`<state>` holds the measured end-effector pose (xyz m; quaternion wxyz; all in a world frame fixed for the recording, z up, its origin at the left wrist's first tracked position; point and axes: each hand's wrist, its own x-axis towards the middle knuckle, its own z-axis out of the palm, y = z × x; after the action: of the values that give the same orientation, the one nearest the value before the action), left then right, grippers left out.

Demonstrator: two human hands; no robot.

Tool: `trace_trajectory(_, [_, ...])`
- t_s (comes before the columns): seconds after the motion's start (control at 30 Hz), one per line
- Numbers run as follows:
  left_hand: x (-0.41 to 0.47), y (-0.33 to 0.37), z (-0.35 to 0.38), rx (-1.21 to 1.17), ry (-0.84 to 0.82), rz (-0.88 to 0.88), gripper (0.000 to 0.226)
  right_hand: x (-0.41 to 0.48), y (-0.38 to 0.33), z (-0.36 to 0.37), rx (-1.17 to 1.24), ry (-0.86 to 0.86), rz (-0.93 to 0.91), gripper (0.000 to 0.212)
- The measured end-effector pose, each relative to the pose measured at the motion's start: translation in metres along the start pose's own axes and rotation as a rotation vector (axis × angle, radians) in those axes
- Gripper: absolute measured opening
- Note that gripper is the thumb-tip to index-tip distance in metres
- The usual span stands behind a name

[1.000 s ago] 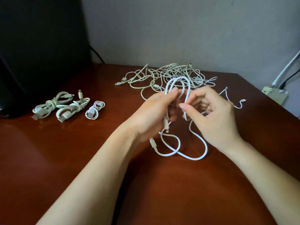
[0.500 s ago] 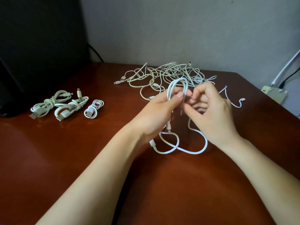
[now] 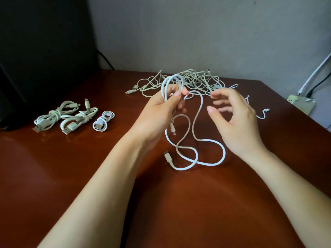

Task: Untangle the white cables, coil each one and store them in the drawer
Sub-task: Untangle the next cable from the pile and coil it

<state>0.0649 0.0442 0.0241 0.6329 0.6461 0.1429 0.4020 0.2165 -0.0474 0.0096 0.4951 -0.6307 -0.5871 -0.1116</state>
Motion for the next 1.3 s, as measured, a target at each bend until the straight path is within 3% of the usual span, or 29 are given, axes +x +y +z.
trace_trajectory(0.13, [-0.001, 0.003, 0.000, -0.103, -0.158, 0.007, 0.015, 0.000, 0.004, 0.006, 0.102, -0.133, 0.225, 0.034])
trace_trajectory(0.23, [-0.003, 0.006, 0.002, -0.243, -0.256, -0.021, 0.015, 0.000, 0.007, 0.010, 0.213, -0.126, 0.326, 0.024])
trace_trajectory(0.33, [-0.003, 0.011, -0.001, -0.361, -0.268, -0.059, 0.016, 0.003, 0.004, 0.008, 0.365, -0.083, 0.414, 0.013])
trace_trajectory(0.4, [-0.003, 0.014, -0.004, -0.423, -0.241, -0.080, 0.017, 0.004, -0.001, 0.006, 0.460, -0.091, 0.433, 0.017])
trace_trajectory(0.53, [-0.001, 0.017, -0.007, -0.496, -0.089, -0.114, 0.019, 0.004, -0.010, 0.001, 0.479, -0.057, 0.355, 0.022])
trace_trajectory(0.7, [0.004, 0.011, -0.009, -0.501, 0.196, -0.112, 0.019, -0.001, -0.020, -0.004, 0.290, -0.011, 0.043, 0.017])
trace_trajectory(0.83, [0.006, 0.008, -0.012, -0.484, 0.304, -0.107, 0.020, -0.007, -0.027, -0.004, 0.179, -0.053, -0.164, 0.019])
trace_trajectory(0.93, [0.006, 0.008, -0.012, -0.429, 0.319, -0.111, 0.020, -0.008, -0.030, -0.003, 0.190, -0.086, -0.236, 0.019])
trace_trajectory(1.13, [0.005, 0.006, -0.010, -0.367, 0.275, -0.121, 0.022, -0.008, -0.031, -0.006, 0.218, -0.030, -0.192, 0.018])
trace_trajectory(1.3, [0.002, 0.011, -0.011, -0.418, 0.141, -0.235, 0.011, -0.007, -0.028, -0.007, 0.196, -0.010, -0.161, 0.020])
